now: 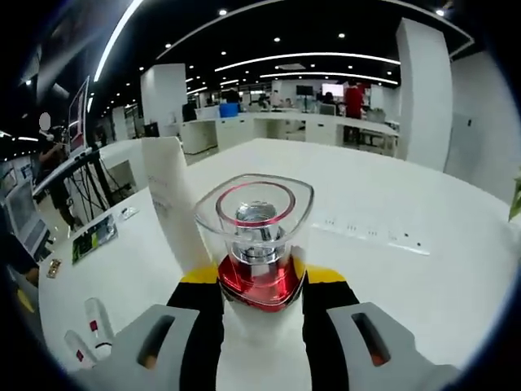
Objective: Arrange the skincare products in the storage area until every visible bottle or jar stands upright without overlapping.
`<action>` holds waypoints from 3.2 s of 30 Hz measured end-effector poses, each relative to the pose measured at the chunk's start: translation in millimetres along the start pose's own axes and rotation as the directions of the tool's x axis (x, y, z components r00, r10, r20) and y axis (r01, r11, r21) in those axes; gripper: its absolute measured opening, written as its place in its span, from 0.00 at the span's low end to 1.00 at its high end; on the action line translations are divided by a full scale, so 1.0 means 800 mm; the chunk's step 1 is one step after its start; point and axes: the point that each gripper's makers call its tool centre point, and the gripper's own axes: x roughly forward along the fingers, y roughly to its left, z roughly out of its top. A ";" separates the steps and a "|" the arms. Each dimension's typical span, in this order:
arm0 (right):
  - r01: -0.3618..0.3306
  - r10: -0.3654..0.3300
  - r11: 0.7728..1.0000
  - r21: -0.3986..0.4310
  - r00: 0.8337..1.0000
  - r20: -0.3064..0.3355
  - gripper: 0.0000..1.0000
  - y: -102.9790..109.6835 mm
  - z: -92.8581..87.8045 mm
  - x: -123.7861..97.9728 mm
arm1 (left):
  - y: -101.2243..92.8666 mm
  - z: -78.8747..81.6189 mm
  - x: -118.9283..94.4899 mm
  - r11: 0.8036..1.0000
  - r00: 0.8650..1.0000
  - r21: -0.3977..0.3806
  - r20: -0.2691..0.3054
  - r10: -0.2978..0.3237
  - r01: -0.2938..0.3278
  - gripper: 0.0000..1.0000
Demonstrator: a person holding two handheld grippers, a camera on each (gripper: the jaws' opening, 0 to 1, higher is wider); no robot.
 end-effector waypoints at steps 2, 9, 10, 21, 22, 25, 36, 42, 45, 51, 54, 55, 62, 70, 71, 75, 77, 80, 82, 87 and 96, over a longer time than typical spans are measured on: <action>0.000 0.000 1.000 -0.004 1.000 0.009 0.34 0.003 0.004 -0.005 | 0.000 0.000 0.000 1.000 1.000 0.001 -0.001 0.001 -0.001 0.19; -0.017 0.017 1.000 -0.015 1.000 0.018 0.35 0.009 0.009 -0.017 | 0.001 0.000 0.000 1.000 1.000 0.003 0.002 0.002 -0.002 0.19; -0.019 0.019 1.000 -0.012 1.000 0.019 0.36 0.010 0.009 -0.018 | 0.001 0.000 0.000 1.000 1.000 0.002 0.002 0.003 -0.003 0.19; -0.248 0.223 0.948 -0.201 0.965 -0.139 0.48 0.005 -0.013 -0.040 | 0.000 0.000 0.001 1.000 1.000 0.007 0.003 0.000 0.000 0.19; -0.267 0.237 0.939 -0.216 0.959 -0.155 0.47 0.005 -0.012 -0.040 | 0.000 -0.001 0.001 1.000 1.000 0.007 0.003 -0.001 0.001 0.19; -0.327 0.290 0.913 -0.243 0.941 -0.177 0.44 0.006 0.000 -0.038 | 0.000 -0.001 0.002 1.000 1.000 0.006 0.002 -0.001 0.001 0.19; -0.514 0.442 0.818 -0.259 0.849 -0.290 0.30 0.035 -0.009 -0.025 | 0.002 -0.003 0.002 1.000 1.000 -0.005 -0.006 0.005 -0.005 0.19; -0.516 0.450 0.821 -0.245 0.849 -0.278 0.30 0.037 -0.008 -0.023 | 0.003 -0.003 0.001 1.000 1.000 -0.007 -0.007 0.008 -0.008 0.19; -0.505 0.441 0.830 -0.237 0.854 -0.274 0.30 0.038 -0.008 -0.022 | 0.002 -0.004 0.002 1.000 1.000 -0.004 -0.008 0.005 -0.005 0.19; -0.488 0.425 0.840 -0.239 0.864 -0.272 0.30 0.038 -0.009 -0.020 | 0.002 -0.003 0.002 1.000 1.000 -0.003 -0.005 0.007 -0.007 0.19; -0.477 0.414 0.846 -0.238 0.869 -0.271 0.30 0.037 -0.009 -0.018 | 0.003 -0.002 0.002 1.000 1.000 -0.002 -0.003 0.009 -0.009 0.19; -0.472 0.410 0.849 -0.238 0.872 -0.268 0.30 0.039 -0.009 -0.019 | 0.003 -0.002 0.002 1.000 1.000 -0.001 -0.003 0.009 -0.009 0.19; -0.451 0.397 0.864 -0.222 0.883 -0.250 0.30 0.041 -0.007 -0.014 | 0.004 -0.003 0.001 1.000 1.000 -0.001 -0.002 0.013 -0.013 0.19; -0.440 0.388 0.872 -0.215 0.888 -0.247 0.30 0.045 -0.006 -0.013 | 0.006 -0.001 0.000 1.000 1.000 0.000 0.004 0.025 -0.025 0.19; -0.440 0.387 0.871 -0.217 0.888 -0.248 0.30 0.045 -0.006 -0.012 | 0.006 -0.001 0.000 1.000 1.000 0.000 0.004 0.026 -0.026 0.19; -0.434 0.381 0.875 -0.215 0.891 -0.249 0.30 0.048 -0.006 -0.011 | 0.007 -0.001 0.000 1.000 1.000 0.000 0.006 0.028 -0.028 0.19; -0.426 0.376 0.880 -0.208 0.894 -0.243 0.30 0.049 -0.006 -0.011 | 0.008 0.000 0.000 1.000 0.999 0.001 0.008 0.031 -0.031 0.19; -0.418 0.370 0.885 -0.206 0.898 -0.237 0.30 0.051 -0.005 -0.011 | 0.008 0.000 -0.001 0.999 0.999 0.001 0.009 0.033 -0.033 0.19; -0.411 0.364 0.890 -0.198 0.901 -0.235 0.31 0.052 -0.005 -0.012 | 0.008 0.000 -0.001 0.999 0.999 0.002 0.011 0.035 -0.035 0.19; -0.366 0.317 0.911 -0.189 0.917 -0.243 0.41 0.046 -0.016 -0.022 | 0.009 0.000 -0.001 0.999 0.999 0.001 0.012 0.038 -0.038 0.19; -0.365 0.345 0.930 -0.035 0.904 -0.253 0.40 0.099 -0.087 -0.103 | 0.013 0.004 -0.004 0.999 0.998 -0.001 0.027 0.055 -0.055 0.19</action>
